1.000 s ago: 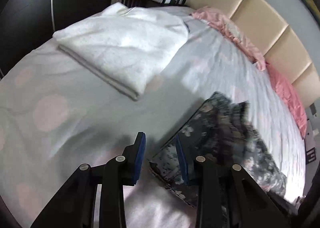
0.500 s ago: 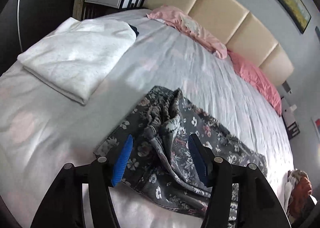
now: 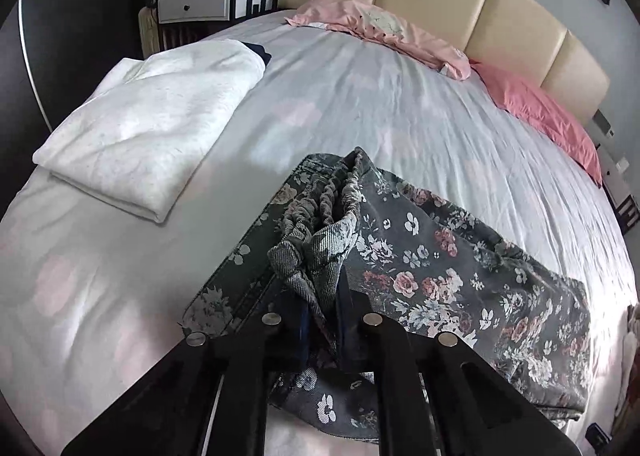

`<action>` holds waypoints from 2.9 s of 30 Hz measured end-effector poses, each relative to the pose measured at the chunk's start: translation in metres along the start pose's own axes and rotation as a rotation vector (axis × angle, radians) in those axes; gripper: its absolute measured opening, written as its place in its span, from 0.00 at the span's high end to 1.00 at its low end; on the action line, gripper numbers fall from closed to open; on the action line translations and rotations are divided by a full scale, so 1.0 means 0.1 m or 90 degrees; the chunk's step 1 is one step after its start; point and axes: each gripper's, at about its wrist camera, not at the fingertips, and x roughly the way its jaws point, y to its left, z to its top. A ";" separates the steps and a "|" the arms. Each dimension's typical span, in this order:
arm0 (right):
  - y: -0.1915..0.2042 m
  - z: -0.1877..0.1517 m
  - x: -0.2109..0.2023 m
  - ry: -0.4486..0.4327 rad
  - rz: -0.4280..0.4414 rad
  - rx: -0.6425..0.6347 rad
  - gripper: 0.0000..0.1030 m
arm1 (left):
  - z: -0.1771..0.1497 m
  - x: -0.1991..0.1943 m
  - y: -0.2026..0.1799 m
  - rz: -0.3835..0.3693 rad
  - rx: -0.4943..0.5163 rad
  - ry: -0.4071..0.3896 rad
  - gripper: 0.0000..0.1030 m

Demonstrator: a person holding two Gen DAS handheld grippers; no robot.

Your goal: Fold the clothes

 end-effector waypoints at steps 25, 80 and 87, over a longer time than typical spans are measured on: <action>-0.27 0.04 0.66 0.114 0.034 0.083 0.76 | -0.15 0.28 0.61 -0.073 -0.219 0.085 0.76; -0.33 0.29 0.42 -0.050 0.000 0.144 0.82 | -0.15 -0.32 -0.34 -0.030 0.046 -0.038 0.37; -0.18 0.74 0.40 0.031 0.021 0.046 0.68 | -0.15 -0.20 -0.36 -0.039 0.046 -0.012 0.37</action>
